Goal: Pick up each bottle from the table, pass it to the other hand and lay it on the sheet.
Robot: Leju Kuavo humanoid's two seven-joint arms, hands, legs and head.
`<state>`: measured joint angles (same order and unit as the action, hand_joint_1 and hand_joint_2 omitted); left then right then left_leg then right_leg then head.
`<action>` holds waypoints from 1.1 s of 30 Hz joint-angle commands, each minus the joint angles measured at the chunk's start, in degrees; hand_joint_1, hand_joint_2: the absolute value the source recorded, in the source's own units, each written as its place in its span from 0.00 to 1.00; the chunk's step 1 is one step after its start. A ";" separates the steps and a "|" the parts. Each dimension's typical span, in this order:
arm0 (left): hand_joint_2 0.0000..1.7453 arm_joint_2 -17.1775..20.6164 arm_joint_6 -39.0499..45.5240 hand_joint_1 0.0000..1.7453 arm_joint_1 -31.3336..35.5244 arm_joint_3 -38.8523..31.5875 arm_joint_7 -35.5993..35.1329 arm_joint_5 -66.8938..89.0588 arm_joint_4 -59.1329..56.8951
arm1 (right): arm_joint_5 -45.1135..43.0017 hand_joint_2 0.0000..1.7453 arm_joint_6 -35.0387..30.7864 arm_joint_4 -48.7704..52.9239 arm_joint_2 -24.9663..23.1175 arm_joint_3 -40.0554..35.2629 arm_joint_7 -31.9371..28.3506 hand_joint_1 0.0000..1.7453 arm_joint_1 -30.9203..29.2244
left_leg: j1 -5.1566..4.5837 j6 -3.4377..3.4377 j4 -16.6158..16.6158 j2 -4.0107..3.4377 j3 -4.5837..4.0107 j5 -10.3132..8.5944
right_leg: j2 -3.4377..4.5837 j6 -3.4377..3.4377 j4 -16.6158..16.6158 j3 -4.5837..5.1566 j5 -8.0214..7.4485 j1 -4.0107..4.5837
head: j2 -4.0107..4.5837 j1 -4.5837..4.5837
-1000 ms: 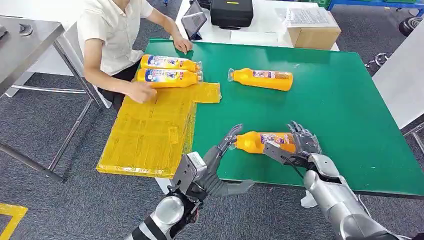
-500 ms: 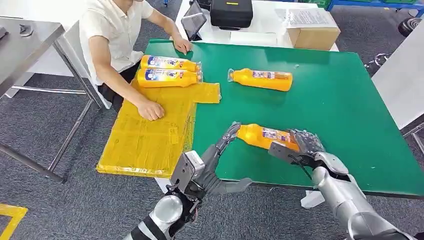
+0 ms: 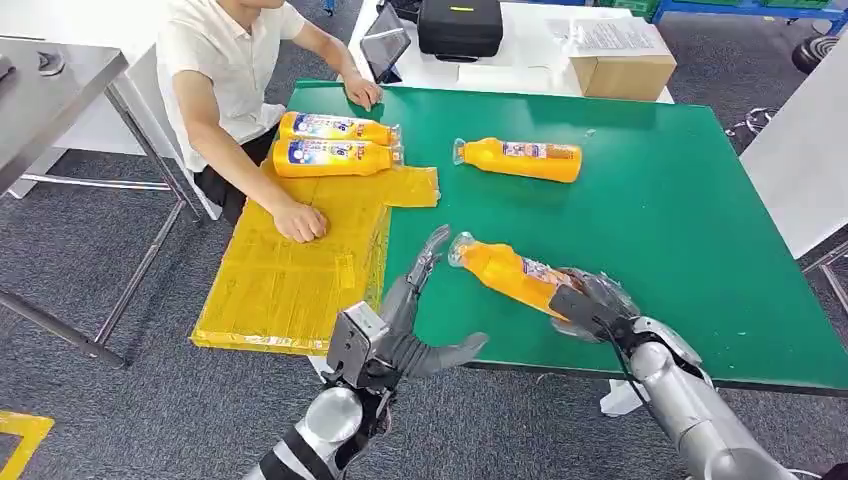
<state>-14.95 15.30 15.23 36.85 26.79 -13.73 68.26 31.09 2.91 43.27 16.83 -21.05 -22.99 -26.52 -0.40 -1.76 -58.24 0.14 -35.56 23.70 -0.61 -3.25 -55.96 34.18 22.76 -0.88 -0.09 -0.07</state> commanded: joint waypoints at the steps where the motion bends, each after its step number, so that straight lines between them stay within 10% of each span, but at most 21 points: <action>1: 1.00 -1.06 8.52 0.00 -2.46 -9.07 6.16 -3.81 -2.14 | -6.93 1.00 0.15 15.62 -3.63 4.96 1.94 1.00 10.94 | 0.08 0.14 0.11 -0.04 0.16 0.06 | 0.08 0.14 0.11 -0.17 0.04 0.08 | 0.00 0.00; 12: 1.00 1.64 10.07 0.00 -9.86 -13.06 11.96 -10.09 6.70 | -13.24 1.00 -1.12 31.97 -6.78 9.67 0.17 1.00 21.57 | 0.07 0.15 0.12 -0.04 0.00 0.11 | 0.08 0.15 0.08 -0.07 0.12 0.06 | 0.00 0.00; 15: 1.00 4.20 2.24 0.00 -13.91 -11.00 3.61 -13.72 9.67 | -13.58 1.00 -1.99 38.07 -7.34 9.09 0.37 1.00 26.80 | 0.06 0.18 0.11 -0.04 -0.04 0.21 | 0.11 0.17 0.03 -0.04 0.23 0.05 | 0.00 0.02; 20: 1.00 4.78 -10.85 0.00 -14.52 -8.12 -2.13 -20.99 6.42 | -13.49 1.00 -1.37 35.49 -7.98 4.11 -1.75 1.00 23.20 | 0.02 0.17 0.08 -0.09 -0.28 0.26 | 0.16 0.05 0.01 0.22 0.32 0.00 | 0.00 0.02; 33: 1.00 4.68 -11.91 0.00 -10.23 -3.41 -2.75 -14.17 2.95 | -12.29 1.00 3.30 30.15 -8.54 -4.56 -2.64 1.00 19.77 | 0.06 0.23 0.10 -0.06 -0.17 0.34 | 0.13 0.14 0.03 0.13 0.38 0.04 | 0.00 0.02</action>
<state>-12.72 5.00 2.34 29.88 25.05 -29.10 74.79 18.71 5.99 77.81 9.86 -20.96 -25.55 -3.06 -0.39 -1.66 -58.21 0.23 -36.08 23.90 -0.66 -3.26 -55.99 34.60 23.06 -0.88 -0.09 -0.04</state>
